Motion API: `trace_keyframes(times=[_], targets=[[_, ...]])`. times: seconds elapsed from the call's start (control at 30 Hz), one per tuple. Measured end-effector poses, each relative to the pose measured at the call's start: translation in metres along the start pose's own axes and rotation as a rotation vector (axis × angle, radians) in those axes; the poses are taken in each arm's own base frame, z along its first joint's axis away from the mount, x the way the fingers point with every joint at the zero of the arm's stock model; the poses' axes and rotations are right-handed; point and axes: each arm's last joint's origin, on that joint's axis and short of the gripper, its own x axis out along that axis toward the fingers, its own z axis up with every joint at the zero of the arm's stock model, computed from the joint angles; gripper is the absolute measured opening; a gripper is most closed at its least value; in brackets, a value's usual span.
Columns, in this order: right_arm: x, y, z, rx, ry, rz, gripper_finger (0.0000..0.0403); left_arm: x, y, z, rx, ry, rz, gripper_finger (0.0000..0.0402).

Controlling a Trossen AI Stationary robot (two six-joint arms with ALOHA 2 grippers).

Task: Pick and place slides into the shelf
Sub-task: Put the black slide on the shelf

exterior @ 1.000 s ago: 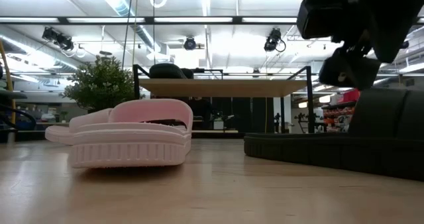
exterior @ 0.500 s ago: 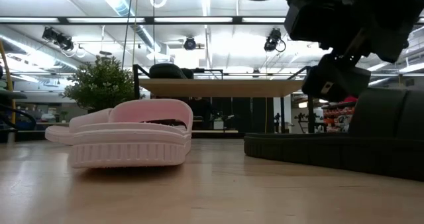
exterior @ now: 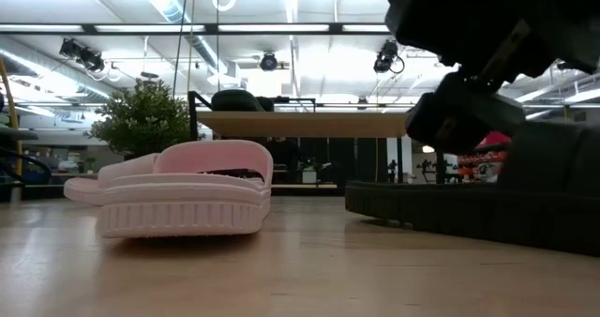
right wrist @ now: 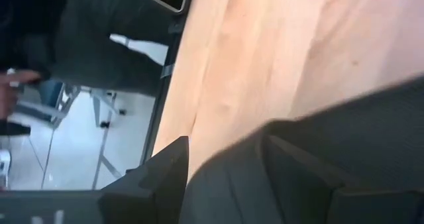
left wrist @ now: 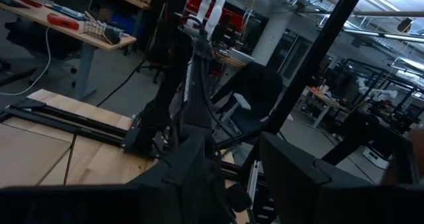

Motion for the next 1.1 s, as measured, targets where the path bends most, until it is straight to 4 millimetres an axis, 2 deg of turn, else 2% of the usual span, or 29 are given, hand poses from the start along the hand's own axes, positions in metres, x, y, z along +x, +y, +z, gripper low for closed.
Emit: trace_keyframes(times=[0.13, 0.27, 0.4, 0.57, 0.87, 1.0, 1.1], targets=[[0.007, -0.003, 0.004, -0.032, 0.046, -0.021, 0.0208, -0.002, 0.0, 0.0, 0.0, 0.007, 0.001, 0.0149], [0.0, -0.009, 0.007, -0.046, 0.049, -0.04, 0.0208, -0.004, 0.0, -0.001, -0.001, 0.021, 0.008, 0.0153], [-0.008, -0.014, -0.001, -0.027, 0.123, -0.011, 0.0208, -0.005, 0.0, -0.002, 0.0, 0.033, 0.014, 0.0152], [-0.006, -0.013, -0.01, -0.057, 0.202, 0.031, 0.0208, -0.005, 0.001, -0.004, 0.0, 0.056, 0.024, 0.0145], [0.001, -0.006, -0.009, -0.113, 0.195, 0.04, 0.0207, -0.005, 0.002, -0.005, 0.001, 0.068, 0.03, 0.0152], [0.007, -0.006, -0.01, -0.123, 0.204, 0.038, 0.018, -0.005, 0.002, -0.005, 0.001, 0.073, 0.032, 0.0151], [0.013, -0.011, -0.012, -0.094, 0.224, 0.044, 0.0133, -0.005, 0.002, -0.006, 0.001, 0.08, 0.035, 0.0146]])
